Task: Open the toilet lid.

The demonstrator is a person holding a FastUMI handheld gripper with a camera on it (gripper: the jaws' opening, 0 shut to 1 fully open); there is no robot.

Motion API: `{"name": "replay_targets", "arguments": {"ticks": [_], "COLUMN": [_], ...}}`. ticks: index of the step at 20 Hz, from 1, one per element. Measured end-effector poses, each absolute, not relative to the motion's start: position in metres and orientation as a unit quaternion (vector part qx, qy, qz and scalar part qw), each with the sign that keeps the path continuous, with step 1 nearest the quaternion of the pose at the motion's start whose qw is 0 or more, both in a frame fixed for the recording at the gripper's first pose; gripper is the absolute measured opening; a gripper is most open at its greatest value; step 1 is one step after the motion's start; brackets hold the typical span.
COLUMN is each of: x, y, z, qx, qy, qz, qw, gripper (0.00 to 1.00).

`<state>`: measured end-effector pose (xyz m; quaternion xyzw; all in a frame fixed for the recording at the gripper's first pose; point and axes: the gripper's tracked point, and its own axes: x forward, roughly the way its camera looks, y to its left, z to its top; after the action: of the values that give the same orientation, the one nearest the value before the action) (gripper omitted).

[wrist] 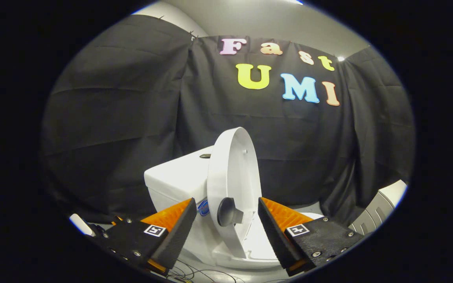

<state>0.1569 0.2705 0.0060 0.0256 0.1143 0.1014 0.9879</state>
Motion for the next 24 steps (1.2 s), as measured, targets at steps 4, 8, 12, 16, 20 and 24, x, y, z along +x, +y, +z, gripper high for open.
{"name": "replay_targets", "arguments": {"ticks": [4, 8, 12, 16, 20, 24], "x": [0.156, 0.142, 0.129, 0.113, 0.098, 0.08], "y": [0.262, 0.223, 0.167, 0.115, 0.085, 0.046], "z": [0.028, 0.053, 0.08, 0.093, 0.09, 0.081], "qx": [0.044, 0.064, 0.037, 0.017, 0.026, 0.019], "qy": [0.091, 0.062, 0.023, -0.006, 0.0, -0.009], "qz": [0.134, 0.136, 0.087, 0.049, 0.039, 0.017], "qw": [0.986, 0.987, 0.995, 0.999, 0.999, 1.0], "gripper": [0.95, 0.95, 0.95, 0.95, 0.95, 0.95]}}
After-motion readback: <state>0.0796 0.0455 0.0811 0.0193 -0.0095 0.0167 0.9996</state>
